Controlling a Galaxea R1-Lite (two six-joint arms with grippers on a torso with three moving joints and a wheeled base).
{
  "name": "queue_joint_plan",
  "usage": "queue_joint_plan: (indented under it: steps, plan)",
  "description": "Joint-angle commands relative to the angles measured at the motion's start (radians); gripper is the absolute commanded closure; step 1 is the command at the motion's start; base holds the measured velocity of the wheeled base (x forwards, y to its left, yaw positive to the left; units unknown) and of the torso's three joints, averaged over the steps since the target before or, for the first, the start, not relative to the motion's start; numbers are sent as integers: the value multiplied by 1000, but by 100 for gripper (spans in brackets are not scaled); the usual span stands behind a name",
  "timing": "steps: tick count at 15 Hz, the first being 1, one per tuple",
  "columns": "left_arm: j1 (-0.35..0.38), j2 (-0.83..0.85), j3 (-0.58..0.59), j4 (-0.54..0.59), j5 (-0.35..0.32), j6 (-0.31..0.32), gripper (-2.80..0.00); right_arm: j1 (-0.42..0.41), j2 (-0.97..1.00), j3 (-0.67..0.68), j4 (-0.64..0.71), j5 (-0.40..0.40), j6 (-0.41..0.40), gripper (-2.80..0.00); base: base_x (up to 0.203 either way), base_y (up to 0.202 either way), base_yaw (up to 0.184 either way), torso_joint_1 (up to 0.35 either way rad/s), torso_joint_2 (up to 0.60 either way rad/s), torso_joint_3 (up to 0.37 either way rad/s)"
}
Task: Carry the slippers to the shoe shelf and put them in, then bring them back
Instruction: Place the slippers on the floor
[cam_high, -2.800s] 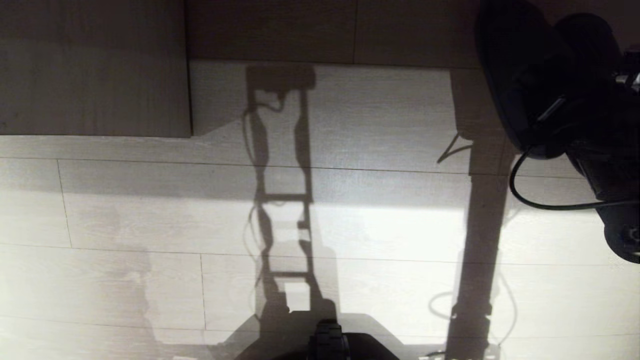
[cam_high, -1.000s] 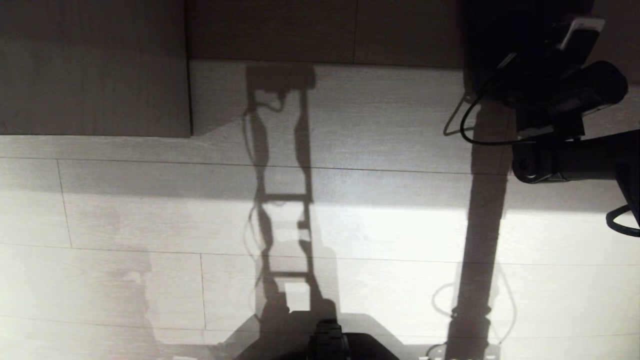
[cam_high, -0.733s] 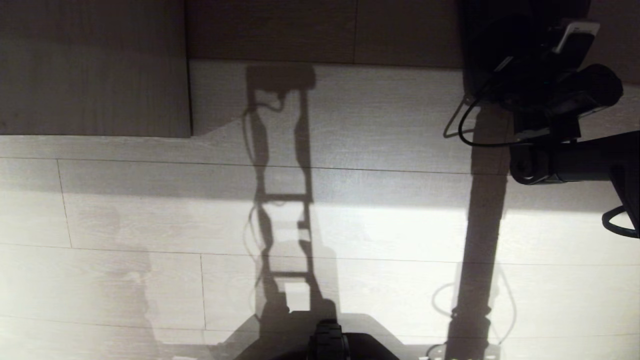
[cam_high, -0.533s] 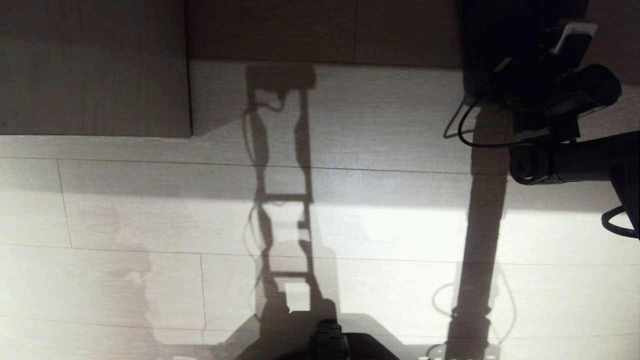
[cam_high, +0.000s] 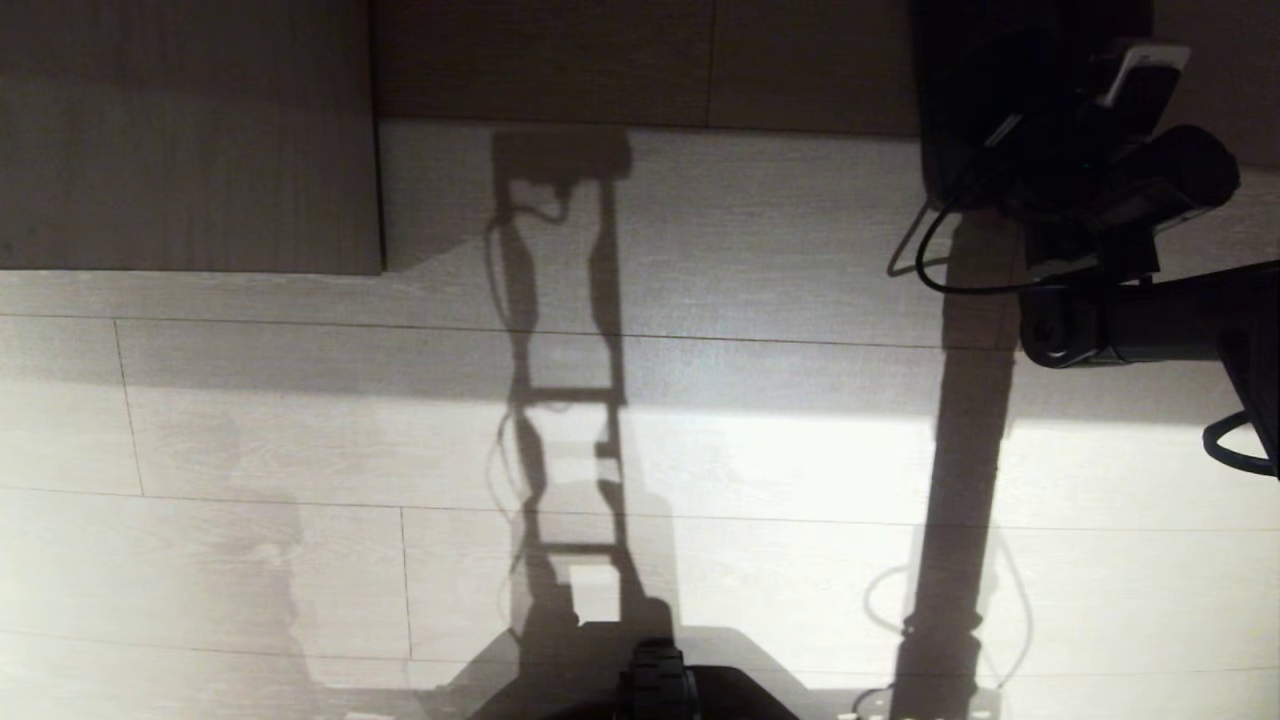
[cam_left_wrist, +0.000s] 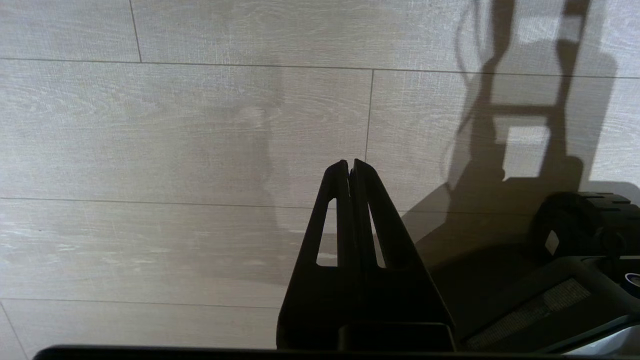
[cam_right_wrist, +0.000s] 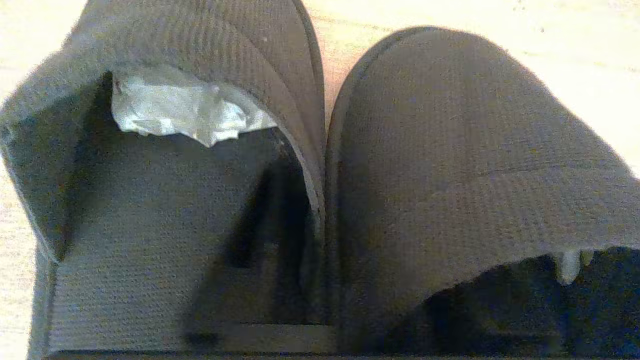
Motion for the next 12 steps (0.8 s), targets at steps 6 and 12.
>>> queue_joint_plan:
  steps: [6,12]
  plan:
    - [0,0,0,0,0,-1,0,-3,-19,6,28,6,2,-280,0,0,0,0,0,0]
    - [0,0,0,0,0,-1,0,-24,-126,104,64,4,3,-280,0,0,0,0,0,0]
